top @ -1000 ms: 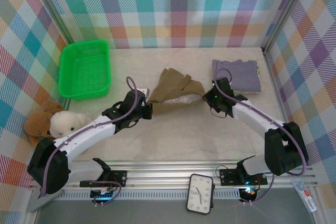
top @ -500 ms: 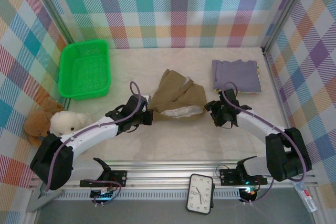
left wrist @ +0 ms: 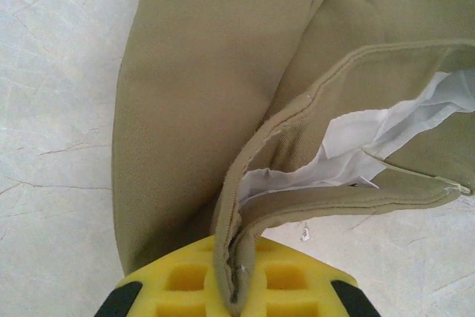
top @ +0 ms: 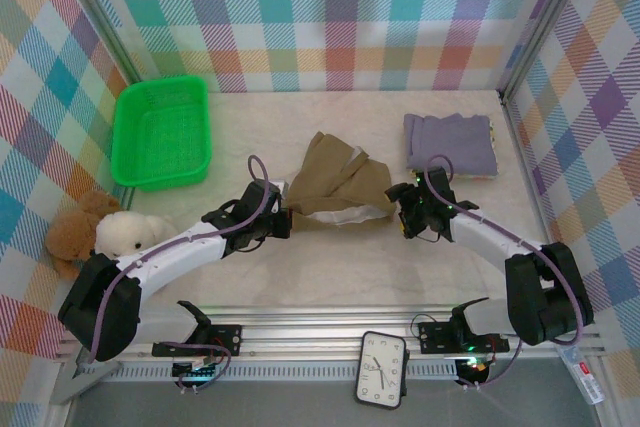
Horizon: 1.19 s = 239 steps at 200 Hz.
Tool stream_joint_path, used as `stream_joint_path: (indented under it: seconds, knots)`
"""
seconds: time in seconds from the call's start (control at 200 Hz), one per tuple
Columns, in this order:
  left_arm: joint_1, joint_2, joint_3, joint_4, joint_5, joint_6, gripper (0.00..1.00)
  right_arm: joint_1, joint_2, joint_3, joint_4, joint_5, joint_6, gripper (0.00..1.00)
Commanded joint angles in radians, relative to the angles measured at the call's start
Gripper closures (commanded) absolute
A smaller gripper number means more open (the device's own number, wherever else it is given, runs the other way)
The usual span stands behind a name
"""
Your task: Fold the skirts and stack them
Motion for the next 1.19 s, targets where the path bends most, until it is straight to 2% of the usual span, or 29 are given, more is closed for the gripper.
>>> stream_joint_path:
  seconds: [0.0,0.165,0.26,0.39,0.56,0.695,0.84,0.98,1.19]
  knots:
    - [0.000,0.005,0.003,0.009,0.002,-0.016,1.00,-0.007,0.027,0.002,0.071,-0.023,0.070,0.22]
    - [0.000,0.007,0.000,0.010,0.002,-0.019,1.00,-0.004,0.055,-0.026,0.108,-0.036,0.106,0.24]
    - [0.001,0.007,0.001,0.012,-0.001,-0.020,1.00,0.000,0.055,-0.059,0.141,-0.030,0.136,0.30]
    - [0.000,0.005,0.002,0.011,-0.010,-0.022,1.00,0.006,0.051,-0.081,0.163,-0.032,0.143,0.49]
    - [0.001,0.004,0.007,0.007,-0.021,-0.030,1.00,0.007,0.006,-0.096,0.164,-0.012,0.137,0.83]
    - [0.007,-0.021,0.035,-0.020,-0.043,-0.033,1.00,0.006,-0.071,-0.092,0.132,0.028,0.130,1.00]
    - [0.033,-0.098,0.129,-0.096,-0.061,-0.024,1.00,0.006,-0.210,-0.036,0.039,0.115,0.087,1.00]
    - [0.066,-0.150,0.258,-0.125,-0.107,0.020,1.00,0.005,-0.345,0.092,-0.100,0.223,-0.011,1.00]
    - [0.082,-0.090,0.621,-0.183,-0.139,0.122,1.00,0.005,-0.412,0.254,-0.083,0.287,-0.092,1.00]
